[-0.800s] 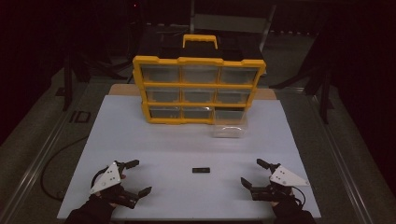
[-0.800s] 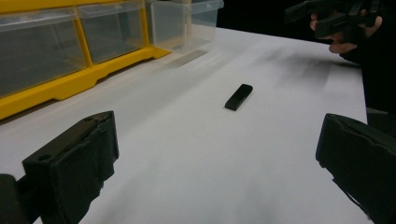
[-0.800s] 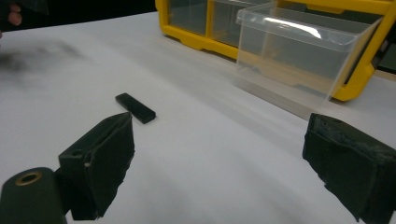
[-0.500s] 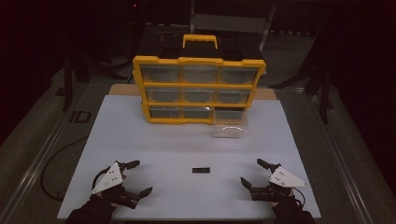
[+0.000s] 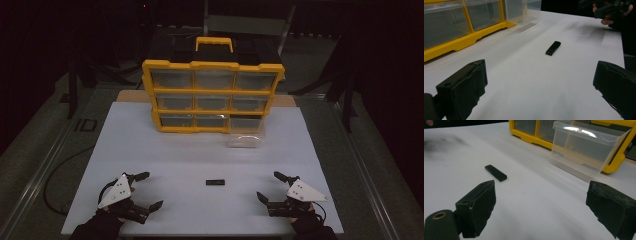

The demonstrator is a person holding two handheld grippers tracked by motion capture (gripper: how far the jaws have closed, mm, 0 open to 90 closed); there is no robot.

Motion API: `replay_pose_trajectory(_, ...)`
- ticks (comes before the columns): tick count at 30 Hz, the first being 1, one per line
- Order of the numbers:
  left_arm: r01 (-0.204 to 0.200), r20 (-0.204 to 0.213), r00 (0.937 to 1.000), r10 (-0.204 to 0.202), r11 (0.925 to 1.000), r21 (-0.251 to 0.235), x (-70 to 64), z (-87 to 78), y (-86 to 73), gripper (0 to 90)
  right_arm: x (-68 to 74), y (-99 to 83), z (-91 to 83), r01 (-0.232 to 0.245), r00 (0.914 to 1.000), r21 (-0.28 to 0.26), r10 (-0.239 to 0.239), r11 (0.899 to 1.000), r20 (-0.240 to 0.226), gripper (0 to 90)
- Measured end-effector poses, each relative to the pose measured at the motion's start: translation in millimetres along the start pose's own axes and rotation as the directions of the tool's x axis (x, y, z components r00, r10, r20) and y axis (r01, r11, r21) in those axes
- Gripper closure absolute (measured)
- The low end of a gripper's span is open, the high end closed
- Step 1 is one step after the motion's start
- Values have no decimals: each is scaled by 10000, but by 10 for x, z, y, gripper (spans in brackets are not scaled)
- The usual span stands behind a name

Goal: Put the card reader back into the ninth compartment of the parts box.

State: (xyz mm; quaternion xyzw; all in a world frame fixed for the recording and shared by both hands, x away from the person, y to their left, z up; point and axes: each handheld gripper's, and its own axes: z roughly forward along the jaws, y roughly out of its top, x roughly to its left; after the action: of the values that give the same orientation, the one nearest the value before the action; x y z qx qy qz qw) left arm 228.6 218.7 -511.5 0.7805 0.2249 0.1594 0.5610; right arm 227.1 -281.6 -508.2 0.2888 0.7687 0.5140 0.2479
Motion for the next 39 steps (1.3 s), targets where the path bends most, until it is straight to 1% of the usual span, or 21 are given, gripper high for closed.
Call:
replay_pose_trajectory(2, 25, 25, 10000, -25, 10000, -16, 1, -1, 0, 2, 4, 3, -4, -100, 9999, -69, 100, 9999, 17, 92)
replay_pose_trajectory(5, -3, 23, 10000, 3, 10000, -30, -1, -2, 3, 2, -4, 4, -10, 7, 10000, -61, -7, 10000, 74, 92)
replay_pose_trajectory(6, 48, 74, 10000, -48, 10000, -52, 0, -2, 6, 2, 1, 8, -10, -105, 9999, -117, 105, 9999, 61, 92)
replay_pose_trajectory(8, 59, 62, 10000, -59, 10000, -79, 1, 1, 11, 2, -3, 5, -8, -8, 10000, -73, 8, 10000, 57, 92)
replay_pose_trajectory(11, 80, 100, 9999, -80, 10000, -58, -1, 1, 20, 2, 1, 3, -2, -82, 10000, -88, 83, 9999, 21, 92)
replay_pose_trajectory(12, 75, 100, 9999, -74, 10000, -47, -3, -4, 23, 2, -1, 3, -4, -11, 10000, -76, 11, 10000, 19, 92)
replay_pose_trajectory(13, 134, 126, 9998, -133, 9999, -57, -5, -9, 25, 2, 0, 5, -8, 6, 10000, -71, -5, 10000, 34, 92)
replay_pose_trajectory(15, 120, 129, 9998, -119, 9999, -59, -5, -17, 32, 2, 0, 7, -11, 5, 10000, -93, -5, 10000, 43, 92)
replay_pose_trajectory(17, 98, 142, 9999, -97, 9999, -78, -5, -26, 48, 2, 2, 8, -9, -86, 9999, -105, 87, 9999, 82, 93)
replay_pose_trajectory(19, 67, 150, 9999, -64, 9998, -163, -5, -36, 77, 2, -4, 4, -6, 10, 10000, -112, -10, 9999, 39, 92)
replay_pose_trajectory(21, 61, 229, 9997, -56, 9997, -226, -2, -39, 111, 2, -3, 3, -3, -20, 10000, -102, 20, 9999, 52, 93)
replay_pose_trajectory(23, 103, 277, 9996, -95, 9996, -257, 13, -42, 138, 2, -4, 4, -4, -156, 9999, -146, 156, 9998, 10, 92)
replay_pose_trajectory(27, 51, 249, 9997, -48, 9999, -115, 47, -51, 191, 2, -1, 10, -8, -203, 9998, -168, 204, 9997, 69, 92)
replay_pose_trajectory(29, 10, 222, 9998, -9, 10000, -75, 61, -59, 229, 2, -2, 11, -10, -136, 9999, -160, 137, 9998, 75, 93)
replay_pose_trajectory(33, -110, 348, 9993, 108, 9999, 69, 84, -59, 309, 2, 3, 11, -6, -220, 9997, -142, 220, 9997, 38, 93)
replay_pose_trajectory(38, -260, 332, 9991, 251, 9993, 273, 120, -44, 397, 2, 1, 11, -4, -198, 9998, -147, 199, 9997, 40, 93)
replay_pose_trajectory(39, -232, 366, 9991, 221, 9992, 315, 128, -39, 411, 2, 2, 12, -6, -191, 9998, -134, 191, 9997, 47, 93)
